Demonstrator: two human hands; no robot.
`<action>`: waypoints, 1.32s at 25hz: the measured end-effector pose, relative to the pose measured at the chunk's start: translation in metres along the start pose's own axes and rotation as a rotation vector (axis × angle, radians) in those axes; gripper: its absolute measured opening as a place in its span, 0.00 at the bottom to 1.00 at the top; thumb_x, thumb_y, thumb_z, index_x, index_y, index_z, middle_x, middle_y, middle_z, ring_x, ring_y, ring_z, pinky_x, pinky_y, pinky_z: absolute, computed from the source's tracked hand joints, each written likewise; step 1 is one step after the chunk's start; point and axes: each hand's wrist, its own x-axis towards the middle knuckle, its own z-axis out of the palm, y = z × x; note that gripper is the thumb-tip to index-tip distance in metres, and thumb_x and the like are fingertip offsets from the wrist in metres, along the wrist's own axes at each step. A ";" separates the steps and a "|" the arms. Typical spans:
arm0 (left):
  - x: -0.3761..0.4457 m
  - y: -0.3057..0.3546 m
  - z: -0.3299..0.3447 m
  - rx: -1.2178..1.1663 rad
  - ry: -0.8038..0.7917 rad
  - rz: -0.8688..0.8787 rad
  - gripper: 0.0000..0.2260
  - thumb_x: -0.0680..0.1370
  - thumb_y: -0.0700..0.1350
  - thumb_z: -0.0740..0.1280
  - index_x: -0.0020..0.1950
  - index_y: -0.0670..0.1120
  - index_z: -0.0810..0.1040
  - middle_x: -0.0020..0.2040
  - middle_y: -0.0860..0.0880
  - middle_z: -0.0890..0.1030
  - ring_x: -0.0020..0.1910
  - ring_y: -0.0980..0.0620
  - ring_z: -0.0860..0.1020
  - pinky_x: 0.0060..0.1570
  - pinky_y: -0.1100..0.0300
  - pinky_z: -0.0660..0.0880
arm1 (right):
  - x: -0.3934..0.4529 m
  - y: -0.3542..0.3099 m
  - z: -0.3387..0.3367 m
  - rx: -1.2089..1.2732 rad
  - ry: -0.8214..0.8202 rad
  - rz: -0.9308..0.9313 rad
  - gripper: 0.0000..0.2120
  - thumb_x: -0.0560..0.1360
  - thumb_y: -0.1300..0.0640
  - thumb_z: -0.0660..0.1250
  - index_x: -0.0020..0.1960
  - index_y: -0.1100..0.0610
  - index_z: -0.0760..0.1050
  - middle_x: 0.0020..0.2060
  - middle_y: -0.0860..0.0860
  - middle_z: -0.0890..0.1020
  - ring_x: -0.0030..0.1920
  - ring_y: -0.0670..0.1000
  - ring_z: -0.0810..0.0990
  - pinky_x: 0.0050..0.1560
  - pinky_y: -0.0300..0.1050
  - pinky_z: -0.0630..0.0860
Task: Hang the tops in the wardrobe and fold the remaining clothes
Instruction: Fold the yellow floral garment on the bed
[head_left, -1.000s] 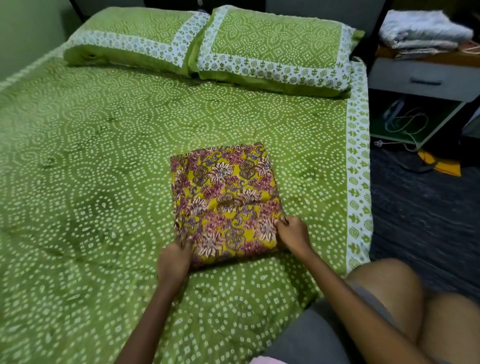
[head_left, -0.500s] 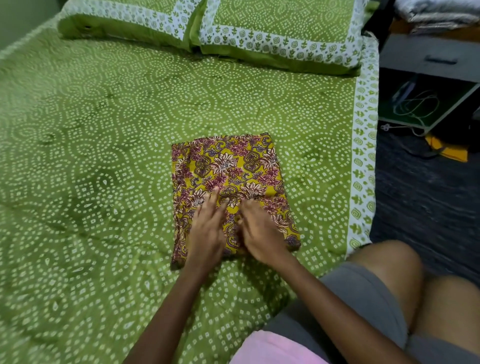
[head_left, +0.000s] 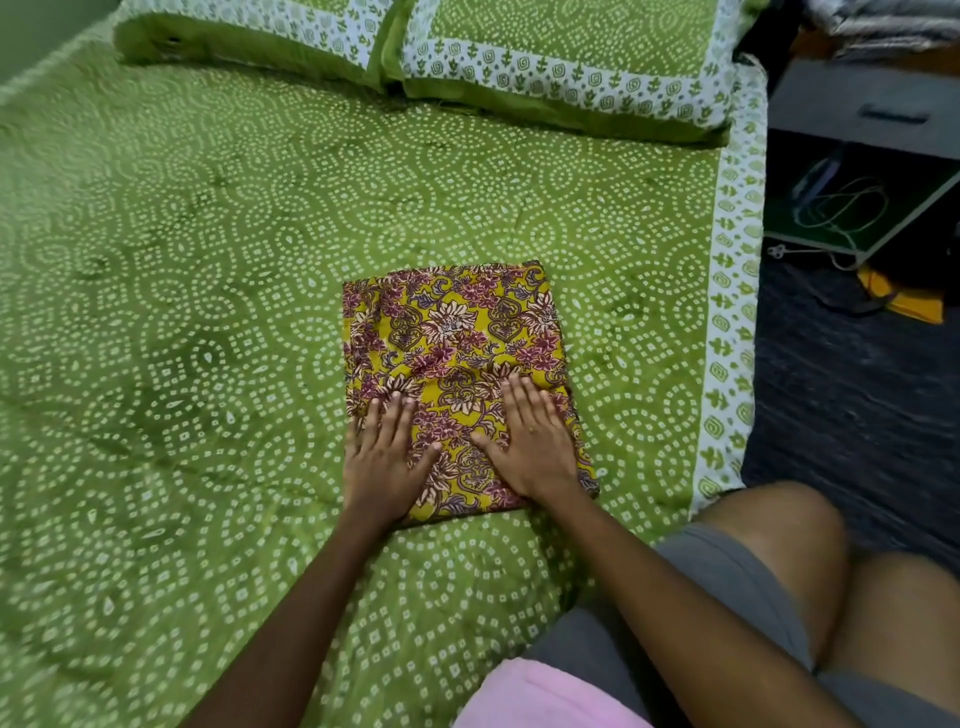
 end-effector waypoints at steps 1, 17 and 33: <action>0.003 -0.008 -0.001 -0.022 -0.013 -0.011 0.47 0.64 0.73 0.24 0.77 0.50 0.45 0.77 0.53 0.44 0.75 0.53 0.40 0.70 0.53 0.32 | 0.001 0.007 -0.003 -0.019 -0.008 0.041 0.43 0.69 0.29 0.30 0.72 0.58 0.29 0.73 0.53 0.32 0.74 0.51 0.32 0.71 0.47 0.30; 0.101 -0.012 -0.015 -0.066 -0.036 0.336 0.40 0.69 0.70 0.26 0.77 0.53 0.44 0.74 0.57 0.40 0.74 0.57 0.39 0.71 0.56 0.38 | 0.072 0.028 -0.037 -0.011 -0.164 -0.535 0.26 0.82 0.46 0.45 0.77 0.50 0.41 0.76 0.45 0.44 0.75 0.44 0.41 0.73 0.44 0.38; 0.200 -0.060 -0.026 -0.116 0.229 -0.098 0.25 0.81 0.55 0.45 0.77 0.49 0.50 0.78 0.49 0.50 0.77 0.48 0.47 0.73 0.51 0.40 | 0.186 0.042 -0.056 0.192 0.038 -0.078 0.28 0.82 0.44 0.43 0.77 0.53 0.37 0.76 0.47 0.40 0.76 0.46 0.39 0.75 0.48 0.40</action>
